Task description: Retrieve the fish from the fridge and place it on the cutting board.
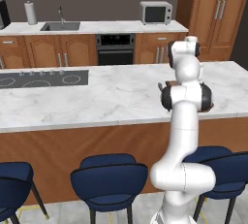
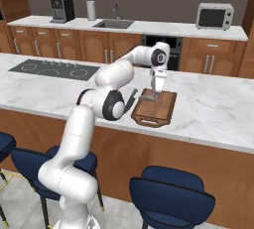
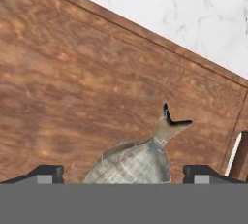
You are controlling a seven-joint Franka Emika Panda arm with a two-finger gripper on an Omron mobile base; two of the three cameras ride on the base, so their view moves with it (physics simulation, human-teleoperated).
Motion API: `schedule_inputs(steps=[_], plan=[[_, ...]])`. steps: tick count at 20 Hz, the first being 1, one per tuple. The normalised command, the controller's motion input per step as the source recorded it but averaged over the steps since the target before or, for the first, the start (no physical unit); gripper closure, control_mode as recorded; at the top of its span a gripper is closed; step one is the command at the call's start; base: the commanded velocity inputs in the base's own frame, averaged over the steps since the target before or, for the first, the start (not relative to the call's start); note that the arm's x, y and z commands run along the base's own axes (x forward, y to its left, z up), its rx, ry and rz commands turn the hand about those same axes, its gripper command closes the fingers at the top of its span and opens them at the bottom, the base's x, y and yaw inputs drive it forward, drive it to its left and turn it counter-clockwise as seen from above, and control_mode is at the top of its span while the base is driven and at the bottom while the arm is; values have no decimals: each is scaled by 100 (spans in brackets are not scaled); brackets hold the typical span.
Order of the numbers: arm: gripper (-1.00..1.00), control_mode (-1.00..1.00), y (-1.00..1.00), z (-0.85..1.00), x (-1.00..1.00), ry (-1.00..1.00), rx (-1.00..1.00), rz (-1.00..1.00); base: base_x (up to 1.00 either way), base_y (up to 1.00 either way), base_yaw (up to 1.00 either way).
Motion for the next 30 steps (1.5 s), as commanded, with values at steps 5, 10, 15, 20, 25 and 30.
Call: schedule_inputs(steps=[5, 10, 15, 20, 25, 30], plan=[[-100, -100, 13, 24, -86, -17, -32, 0, 0, 0, 0], [-100, -100, 21, -10, -100, -21, -49, 13, 0, 0, 0], [-100, -100, 6, 0, -100, -32, -25, 29, 0, 0, 0], [-100, -100, -11, 69, -100, -50, 1, 29, 0, 0, 0], [-100, -100, -25, 96, -79, -40, 35, 20, 0, 0, 0], [-100, -100, 7, 80, -86, 13, 17, 29, 0, 0, 0]])
